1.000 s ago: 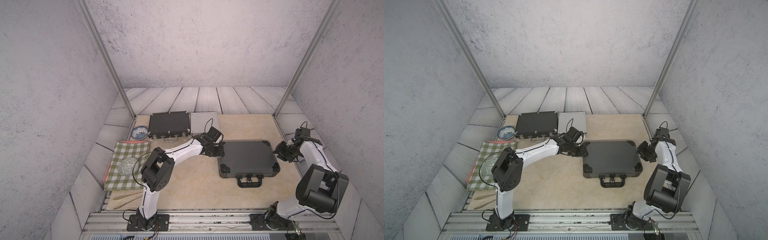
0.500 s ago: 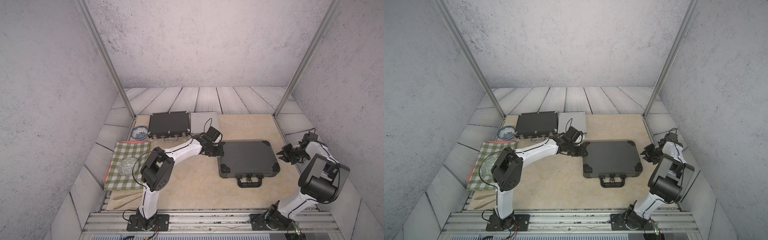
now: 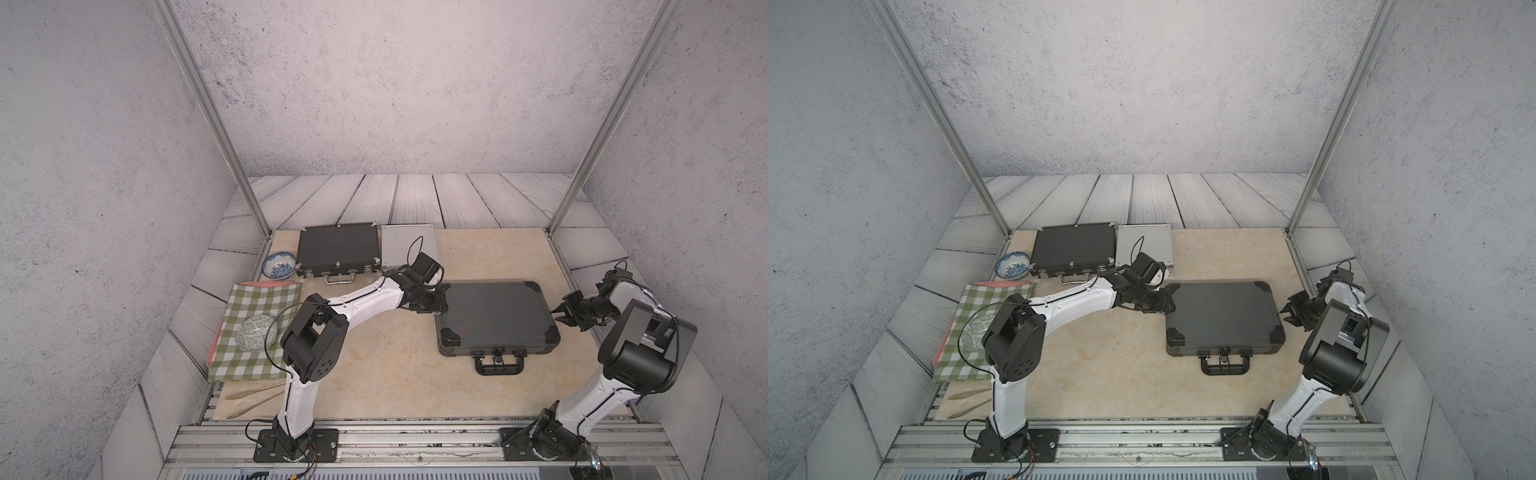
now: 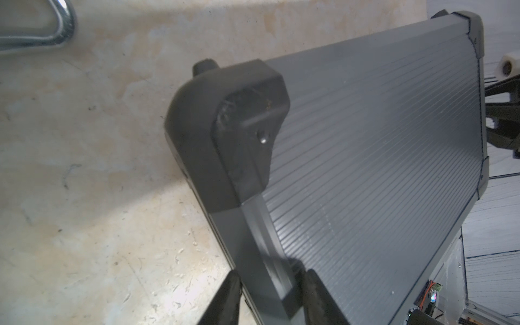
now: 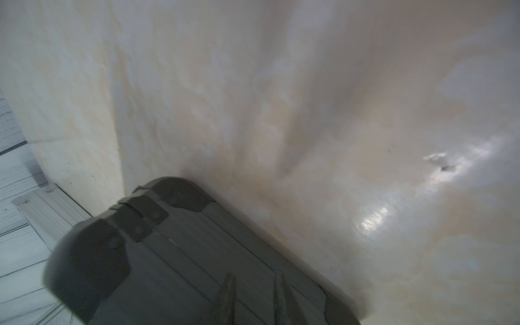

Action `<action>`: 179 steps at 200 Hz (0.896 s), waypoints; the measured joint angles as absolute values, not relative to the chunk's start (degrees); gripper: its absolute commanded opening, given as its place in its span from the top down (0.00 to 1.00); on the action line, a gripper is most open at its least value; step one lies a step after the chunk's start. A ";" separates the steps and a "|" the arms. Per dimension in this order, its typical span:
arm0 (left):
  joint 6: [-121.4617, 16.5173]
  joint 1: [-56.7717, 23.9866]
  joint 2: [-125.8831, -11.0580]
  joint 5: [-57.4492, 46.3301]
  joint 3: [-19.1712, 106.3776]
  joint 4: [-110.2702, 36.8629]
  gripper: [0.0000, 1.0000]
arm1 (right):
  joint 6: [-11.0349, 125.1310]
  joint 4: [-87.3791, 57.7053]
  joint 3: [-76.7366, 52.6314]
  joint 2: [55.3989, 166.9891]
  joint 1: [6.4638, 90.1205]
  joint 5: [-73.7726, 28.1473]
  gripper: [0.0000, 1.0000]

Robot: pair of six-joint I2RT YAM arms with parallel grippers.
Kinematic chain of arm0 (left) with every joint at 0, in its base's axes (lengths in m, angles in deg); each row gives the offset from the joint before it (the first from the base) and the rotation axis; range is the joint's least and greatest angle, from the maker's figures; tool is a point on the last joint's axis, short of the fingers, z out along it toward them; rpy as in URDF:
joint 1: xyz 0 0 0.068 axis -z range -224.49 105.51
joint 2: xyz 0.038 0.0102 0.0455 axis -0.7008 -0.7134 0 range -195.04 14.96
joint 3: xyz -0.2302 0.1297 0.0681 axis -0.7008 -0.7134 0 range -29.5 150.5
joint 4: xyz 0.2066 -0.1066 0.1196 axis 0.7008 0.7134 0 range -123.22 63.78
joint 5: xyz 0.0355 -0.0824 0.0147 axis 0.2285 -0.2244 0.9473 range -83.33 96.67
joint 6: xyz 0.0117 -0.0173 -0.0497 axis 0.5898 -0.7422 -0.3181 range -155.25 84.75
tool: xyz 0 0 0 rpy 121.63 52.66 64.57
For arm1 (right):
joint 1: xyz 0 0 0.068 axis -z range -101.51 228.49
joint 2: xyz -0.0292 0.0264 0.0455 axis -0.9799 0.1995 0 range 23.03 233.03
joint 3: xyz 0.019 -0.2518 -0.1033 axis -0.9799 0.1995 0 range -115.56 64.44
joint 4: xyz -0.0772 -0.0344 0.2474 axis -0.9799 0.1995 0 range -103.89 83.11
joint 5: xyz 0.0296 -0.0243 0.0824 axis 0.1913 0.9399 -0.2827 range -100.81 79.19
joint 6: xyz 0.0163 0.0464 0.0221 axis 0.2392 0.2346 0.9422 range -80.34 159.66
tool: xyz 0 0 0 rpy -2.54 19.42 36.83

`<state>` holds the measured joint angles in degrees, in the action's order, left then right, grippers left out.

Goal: Close the poker set cases
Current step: Adjust the poker set case at the center of the board.

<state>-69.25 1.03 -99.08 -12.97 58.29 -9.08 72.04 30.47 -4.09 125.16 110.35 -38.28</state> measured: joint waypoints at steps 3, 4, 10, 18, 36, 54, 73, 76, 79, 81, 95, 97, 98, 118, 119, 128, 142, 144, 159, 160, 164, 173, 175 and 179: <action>-69.25 1.03 -99.08 -12.99 58.29 -9.08 0.62 | 72.00 30.45 -3.79 125.20 110.24 -38.32 0.75; -69.25 1.03 -99.08 -12.99 58.29 -9.08 0.62 | 72.00 30.41 -3.66 125.20 110.20 -38.32 0.75; -69.25 1.00 -99.08 -12.99 58.29 -9.08 0.62 | 71.96 30.43 -3.15 125.22 109.87 -38.39 0.75; -69.32 1.00 -99.08 -13.03 58.29 -9.08 0.62 | 72.02 30.08 -2.48 125.24 109.21 -38.04 0.75; -69.36 0.98 -99.08 -13.01 58.29 -9.06 0.62 | 71.85 28.09 -1.76 125.27 108.58 -37.47 0.75; -69.40 0.98 -99.08 -12.99 58.29 -9.06 0.62 | 71.65 25.95 -1.10 125.37 108.12 -37.40 0.76; -69.40 0.92 -99.08 -12.88 58.29 -9.04 0.63 | 70.95 23.92 -0.68 125.42 107.25 -36.33 0.76; -69.40 0.92 -99.08 -12.88 58.29 -9.04 0.62 | 70.89 23.63 -0.66 125.42 107.01 -36.05 0.76; -69.40 0.87 -99.08 -12.88 58.29 -9.04 0.62 | 70.84 23.26 -0.66 125.42 106.79 -35.65 0.76; -69.40 0.89 -99.08 -12.88 58.29 -9.04 0.63 | 70.80 23.00 -0.66 125.40 106.64 -35.52 0.76; -69.38 0.68 -99.08 -12.86 58.29 -9.04 0.62 | 70.49 21.21 -0.75 125.37 105.74 -34.56 0.76; -69.38 0.63 -99.08 -12.86 58.29 -9.02 0.62 | 70.45 21.03 -0.75 125.37 105.61 -34.36 0.76; -69.38 0.63 -99.08 -12.86 58.27 -9.02 0.62 | 70.45 20.83 -0.75 125.37 105.54 -34.28 0.76; -69.36 0.52 -99.01 -13.01 58.11 -9.12 0.63 | 69.62 19.81 -1.12 125.29 104.54 -32.86 0.76; -69.36 0.50 -99.01 -13.03 58.09 -9.15 0.63 | 69.62 19.81 -1.14 125.29 104.52 -32.81 0.76; -69.34 0.50 -98.97 -13.06 58.02 -9.23 0.63 | 69.38 19.65 -1.25 125.24 104.14 -32.20 0.76; -69.34 0.46 -98.97 -13.08 57.98 -9.28 0.63 | 68.98 19.46 -1.21 125.05 103.77 -31.30 0.76; -69.34 0.46 -98.97 -13.10 57.98 -9.28 0.63 | 68.94 19.46 -1.19 125.02 103.75 -31.26 0.76; -69.34 0.44 -98.95 -13.10 57.98 -9.28 0.63 | 68.39 19.46 -0.86 125.02 103.64 -31.00 0.76; -69.36 0.44 -98.95 -13.10 57.98 -9.28 0.63 | 68.37 19.46 -0.86 125.02 103.64 -30.98 0.76; -69.36 0.44 -98.95 -13.10 57.98 -9.28 0.63 | 68.31 19.39 -0.79 125.02 103.62 -31.00 0.76; -69.36 0.39 -98.95 -13.14 57.98 -9.28 0.63 | 68.11 19.24 -0.71 124.96 103.60 -31.00 0.76; -69.34 0.39 -98.95 -13.14 57.98 -9.28 0.63 | 68.04 19.22 -0.68 124.96 103.58 -30.95 0.76; -69.34 0.37 -98.95 -13.14 57.98 -9.28 0.63 | 67.94 19.13 -0.64 124.92 103.55 -30.93 0.76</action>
<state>-69.34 0.37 -98.95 -13.14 57.98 -9.28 67.94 19.13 -0.64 124.92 103.55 -30.93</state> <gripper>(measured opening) 0.373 0.242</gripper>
